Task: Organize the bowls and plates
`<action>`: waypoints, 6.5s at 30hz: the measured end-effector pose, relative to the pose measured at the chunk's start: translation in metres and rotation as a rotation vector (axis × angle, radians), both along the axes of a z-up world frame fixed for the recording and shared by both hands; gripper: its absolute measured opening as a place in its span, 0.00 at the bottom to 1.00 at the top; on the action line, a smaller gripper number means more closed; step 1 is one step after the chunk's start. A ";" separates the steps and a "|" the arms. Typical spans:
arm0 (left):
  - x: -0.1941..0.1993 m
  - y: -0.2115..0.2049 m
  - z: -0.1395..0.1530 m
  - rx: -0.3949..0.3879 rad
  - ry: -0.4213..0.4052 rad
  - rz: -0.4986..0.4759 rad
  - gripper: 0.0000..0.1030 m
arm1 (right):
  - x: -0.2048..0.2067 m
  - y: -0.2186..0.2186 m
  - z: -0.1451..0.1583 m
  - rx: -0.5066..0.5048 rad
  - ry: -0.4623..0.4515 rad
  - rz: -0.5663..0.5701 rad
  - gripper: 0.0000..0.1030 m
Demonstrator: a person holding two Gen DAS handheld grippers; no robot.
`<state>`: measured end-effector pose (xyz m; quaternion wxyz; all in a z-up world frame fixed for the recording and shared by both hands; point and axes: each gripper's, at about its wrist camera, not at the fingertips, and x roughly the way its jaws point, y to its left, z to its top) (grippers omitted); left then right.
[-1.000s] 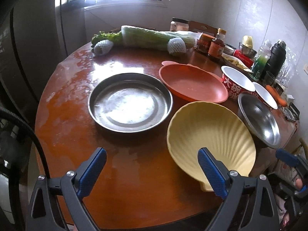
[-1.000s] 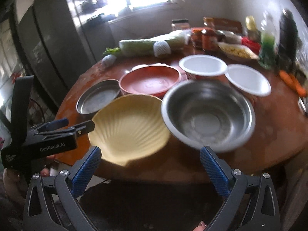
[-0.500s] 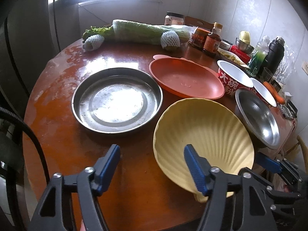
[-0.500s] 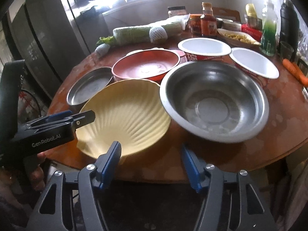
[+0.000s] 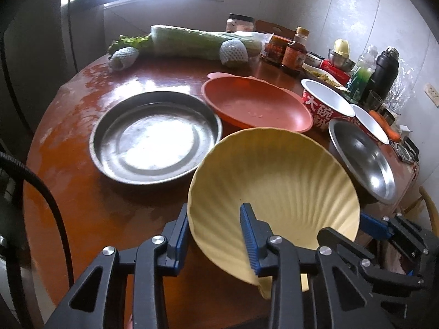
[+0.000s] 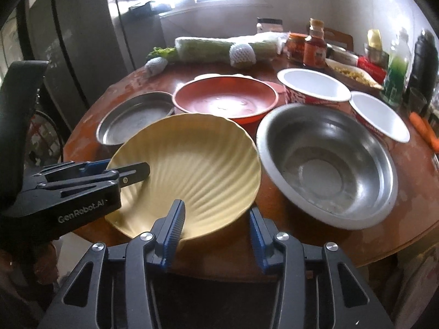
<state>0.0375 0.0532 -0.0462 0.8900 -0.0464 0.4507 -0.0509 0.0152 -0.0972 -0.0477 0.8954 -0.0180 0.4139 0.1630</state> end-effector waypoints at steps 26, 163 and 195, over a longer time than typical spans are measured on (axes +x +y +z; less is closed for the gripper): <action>-0.037 0.065 0.004 0.058 0.008 0.185 0.35 | 0.008 0.078 -0.004 -0.011 0.057 0.241 0.45; 0.086 0.125 0.043 0.038 -0.077 0.207 0.35 | 0.134 0.128 0.032 0.130 0.049 0.174 0.32; -0.009 0.063 0.088 0.103 -0.194 0.185 0.35 | 0.036 0.075 0.076 0.146 -0.096 0.192 0.33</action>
